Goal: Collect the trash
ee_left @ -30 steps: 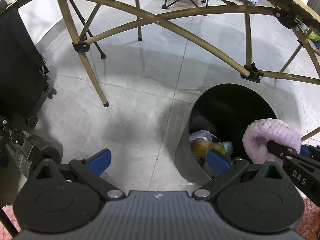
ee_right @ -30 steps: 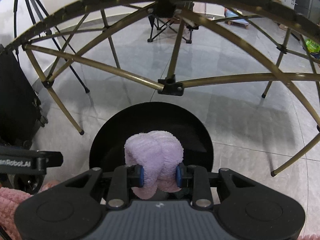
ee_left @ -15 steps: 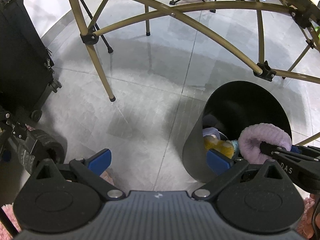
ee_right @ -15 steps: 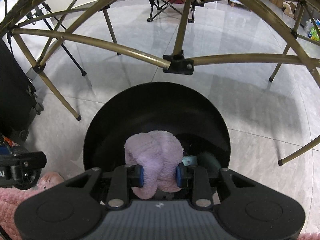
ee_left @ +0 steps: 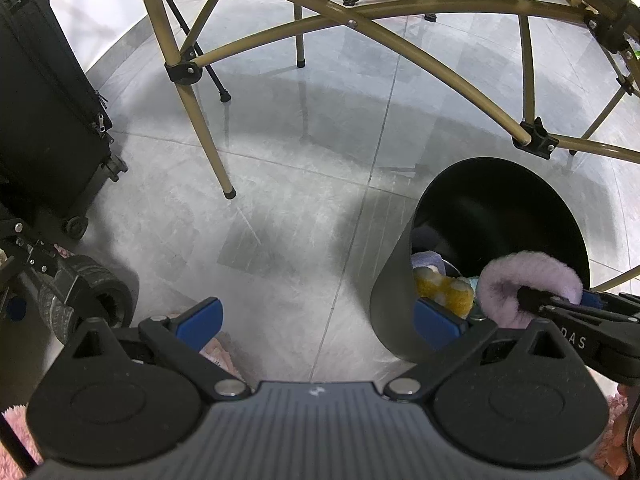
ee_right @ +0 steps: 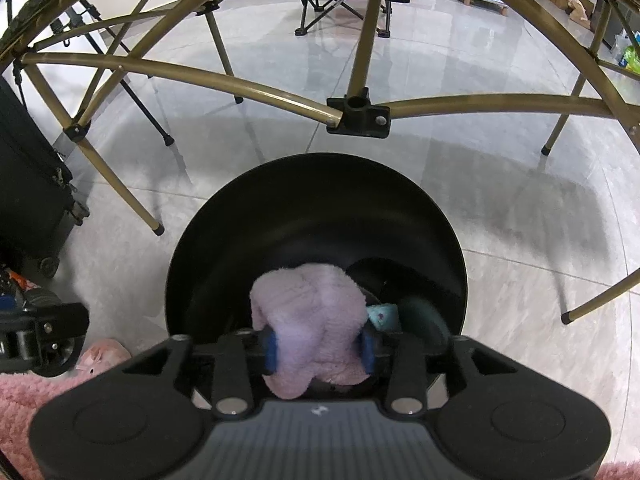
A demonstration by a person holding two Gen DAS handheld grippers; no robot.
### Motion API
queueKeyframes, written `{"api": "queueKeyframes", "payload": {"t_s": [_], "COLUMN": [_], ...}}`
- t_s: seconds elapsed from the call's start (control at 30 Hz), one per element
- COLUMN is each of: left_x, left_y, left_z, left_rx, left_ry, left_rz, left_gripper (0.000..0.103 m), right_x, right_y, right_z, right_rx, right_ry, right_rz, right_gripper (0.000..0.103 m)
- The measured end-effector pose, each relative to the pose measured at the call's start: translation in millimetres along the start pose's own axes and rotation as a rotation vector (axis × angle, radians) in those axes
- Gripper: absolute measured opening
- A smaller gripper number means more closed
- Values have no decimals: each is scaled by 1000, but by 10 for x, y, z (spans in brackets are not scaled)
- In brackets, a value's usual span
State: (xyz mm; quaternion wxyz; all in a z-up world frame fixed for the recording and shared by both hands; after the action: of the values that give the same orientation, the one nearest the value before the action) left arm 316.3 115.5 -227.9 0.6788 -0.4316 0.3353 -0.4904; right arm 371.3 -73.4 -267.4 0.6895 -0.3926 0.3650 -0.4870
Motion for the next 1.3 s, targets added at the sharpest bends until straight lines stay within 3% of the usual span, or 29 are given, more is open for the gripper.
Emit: {"api": "queueKeyframes", "payload": {"t_s": [0.03,0.1,0.13,0.83,1.03,1.3], "left_x": [-5,-16,-27,-7,40,154], "left_y": [-1,-8,-9,-115,-285,-660], "left_z": [-3,-12,-12,-10,38,163], "left_rx": [0,-1,-2,21,83,195], "left_ry": [-1,-4,-7,-5,-1,6], "left_rz": [1,1,3,-11,-27,-49], "left_gripper": [103,103,103,103,103,103], "right_x": [3,5,1,48,74,162], "right_y": [3,18,27,-107,-289,-794], "right_z": [-3,-10,-15,-45,-32,56], "right_rx": [-6,-19,-27,-16,26,163], "right_ry": [4,6,1,-7,1,14], "right_rz": [1,-4,-12,-25,-16,6], "right_gripper": [71,99,103,103,103,103]}}
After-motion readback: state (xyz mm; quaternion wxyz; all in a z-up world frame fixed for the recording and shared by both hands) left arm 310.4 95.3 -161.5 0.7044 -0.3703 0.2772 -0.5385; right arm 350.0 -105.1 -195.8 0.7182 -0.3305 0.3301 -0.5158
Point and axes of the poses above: each gripper's, at about its wrist camera, not at the fingertips, and y roughly the way its jaws point, x to its right, z to its top, the point moved 5 cm from there along y, roughly the way its jaws point, and after that the axes turned 2 degrees about x, right-handed, at the moved point
